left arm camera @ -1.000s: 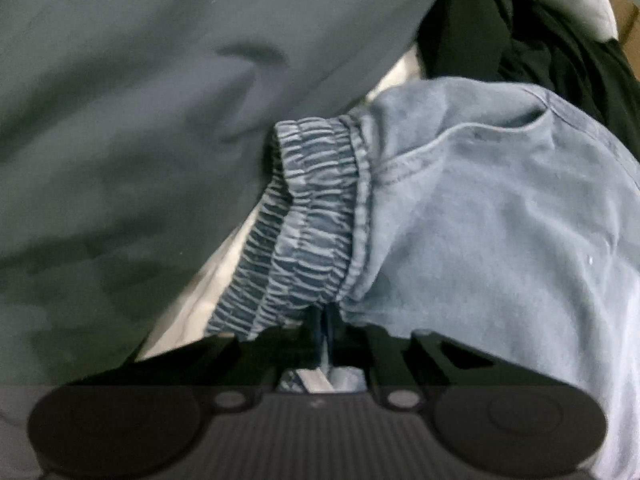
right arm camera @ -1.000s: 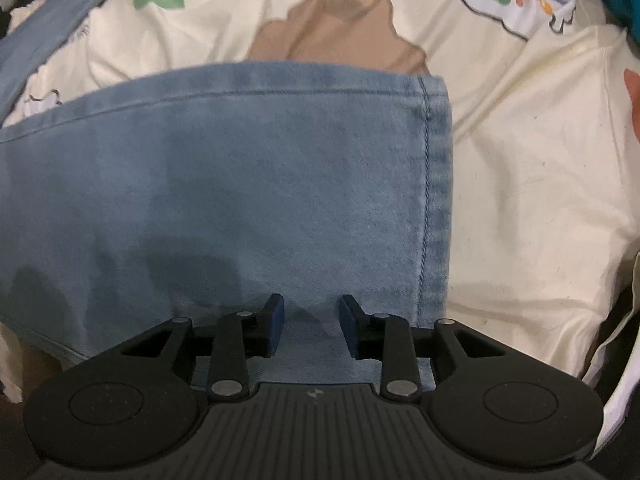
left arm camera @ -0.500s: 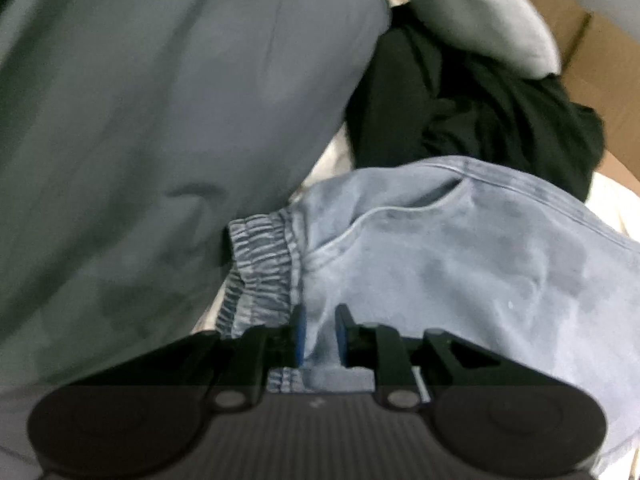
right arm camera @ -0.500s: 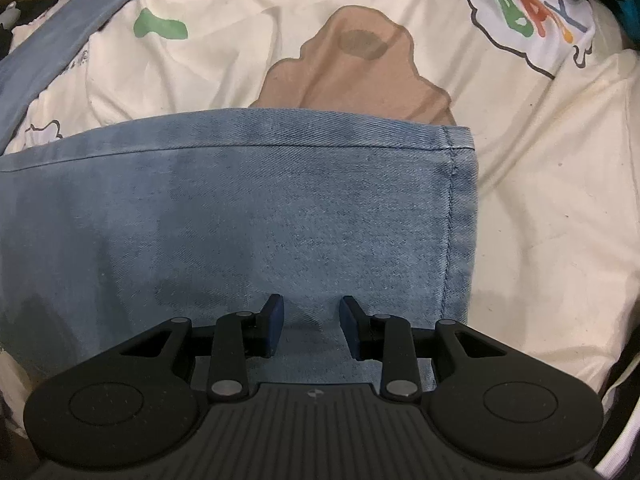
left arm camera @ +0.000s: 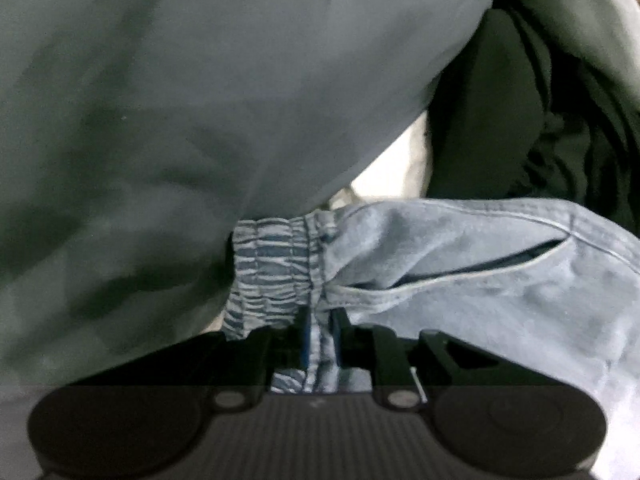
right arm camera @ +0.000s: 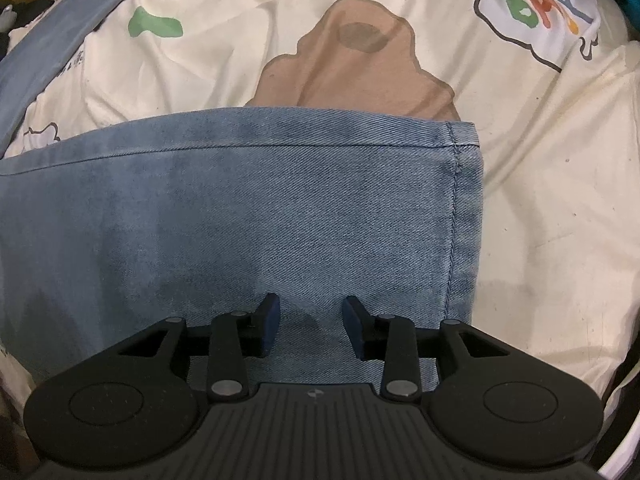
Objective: Fold clothes
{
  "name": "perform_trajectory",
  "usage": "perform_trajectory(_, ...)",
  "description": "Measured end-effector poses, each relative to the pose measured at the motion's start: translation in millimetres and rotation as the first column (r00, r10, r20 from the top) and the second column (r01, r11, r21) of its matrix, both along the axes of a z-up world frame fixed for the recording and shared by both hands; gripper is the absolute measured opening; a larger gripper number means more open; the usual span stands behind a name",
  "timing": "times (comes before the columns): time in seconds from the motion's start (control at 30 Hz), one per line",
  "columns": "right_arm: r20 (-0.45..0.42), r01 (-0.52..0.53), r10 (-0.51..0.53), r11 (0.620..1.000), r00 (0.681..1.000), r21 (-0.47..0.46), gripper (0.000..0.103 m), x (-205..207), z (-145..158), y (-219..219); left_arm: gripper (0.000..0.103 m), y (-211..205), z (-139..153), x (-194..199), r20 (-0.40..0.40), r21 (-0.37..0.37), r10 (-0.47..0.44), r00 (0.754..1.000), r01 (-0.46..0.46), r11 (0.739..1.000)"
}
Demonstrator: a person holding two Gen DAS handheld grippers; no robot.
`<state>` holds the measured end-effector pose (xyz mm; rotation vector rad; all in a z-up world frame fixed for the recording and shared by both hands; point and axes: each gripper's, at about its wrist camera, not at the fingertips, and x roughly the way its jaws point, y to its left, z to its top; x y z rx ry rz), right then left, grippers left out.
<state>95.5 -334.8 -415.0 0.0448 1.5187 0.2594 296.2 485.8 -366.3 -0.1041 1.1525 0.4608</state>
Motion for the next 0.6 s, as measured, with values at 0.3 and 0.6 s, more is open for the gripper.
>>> perform_trajectory(0.3,0.014,-0.013,0.013,1.0,1.0,0.011,0.044,-13,-2,-3,0.017,-6,38,-13,0.007,-0.02,-0.058,0.998,0.058,0.998)
perform_trajectory(0.6,0.031,-0.021,0.021,1.0,0.999,0.004,0.047,-21,0,-6,0.019,-12,39,-8,0.035,-0.053,-0.092,0.995,0.094,0.994)
